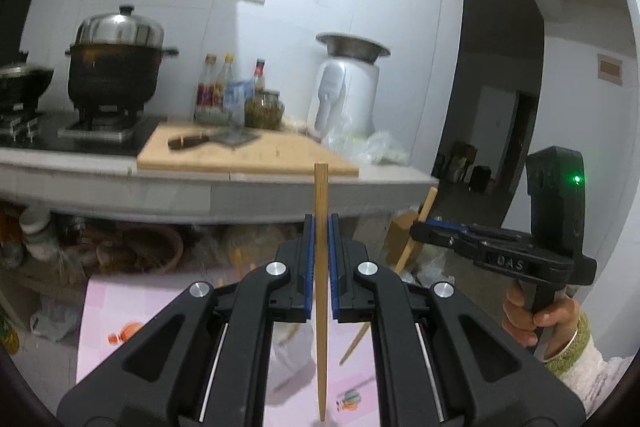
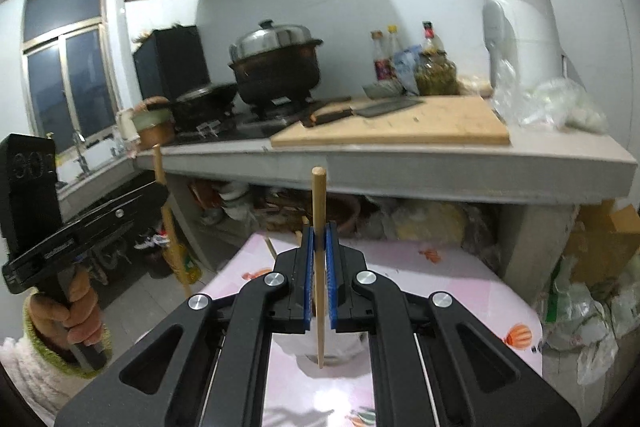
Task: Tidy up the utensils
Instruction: 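Lift both chopsticks upright and carry them over the holder, then lower both chopsticks into the bag-lined holder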
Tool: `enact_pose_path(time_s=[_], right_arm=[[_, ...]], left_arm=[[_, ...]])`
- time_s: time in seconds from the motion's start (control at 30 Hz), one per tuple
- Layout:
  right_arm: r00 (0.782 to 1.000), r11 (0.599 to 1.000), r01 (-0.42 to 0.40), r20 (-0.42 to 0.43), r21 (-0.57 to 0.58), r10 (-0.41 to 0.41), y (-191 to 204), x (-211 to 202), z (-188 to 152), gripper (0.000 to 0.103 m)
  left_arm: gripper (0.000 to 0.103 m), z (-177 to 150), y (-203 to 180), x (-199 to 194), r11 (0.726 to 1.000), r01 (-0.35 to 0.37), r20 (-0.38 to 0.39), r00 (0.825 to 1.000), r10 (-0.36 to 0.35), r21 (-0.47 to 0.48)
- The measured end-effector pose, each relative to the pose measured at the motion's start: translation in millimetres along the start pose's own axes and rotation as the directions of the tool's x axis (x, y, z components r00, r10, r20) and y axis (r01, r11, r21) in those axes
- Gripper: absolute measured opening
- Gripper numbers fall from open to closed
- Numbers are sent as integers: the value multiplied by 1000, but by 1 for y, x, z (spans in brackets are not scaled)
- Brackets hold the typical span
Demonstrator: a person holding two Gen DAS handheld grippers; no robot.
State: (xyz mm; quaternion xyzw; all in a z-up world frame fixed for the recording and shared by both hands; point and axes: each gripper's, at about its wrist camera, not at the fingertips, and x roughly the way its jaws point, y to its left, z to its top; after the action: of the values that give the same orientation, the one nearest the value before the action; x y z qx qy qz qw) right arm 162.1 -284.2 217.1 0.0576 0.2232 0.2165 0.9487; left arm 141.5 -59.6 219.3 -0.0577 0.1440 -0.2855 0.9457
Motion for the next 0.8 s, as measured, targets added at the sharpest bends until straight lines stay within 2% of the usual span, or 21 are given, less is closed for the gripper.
enact_pose_path(time_s=[0.2,0.33,0.8], right_arm=[[999,999,-28,21,-22,28,12,13,33,6],[999,999,-41,16,-20,42,16,31,44,6],[997,999,17,-69,-46,-20,16,103,34,6]], left_arm=[[5,34,1,10,999,-19,74,997,17,29],[5,40,7,29,997,-59,88,995,54,48],[5,4,49,93,997,-72,32,997,72,14]])
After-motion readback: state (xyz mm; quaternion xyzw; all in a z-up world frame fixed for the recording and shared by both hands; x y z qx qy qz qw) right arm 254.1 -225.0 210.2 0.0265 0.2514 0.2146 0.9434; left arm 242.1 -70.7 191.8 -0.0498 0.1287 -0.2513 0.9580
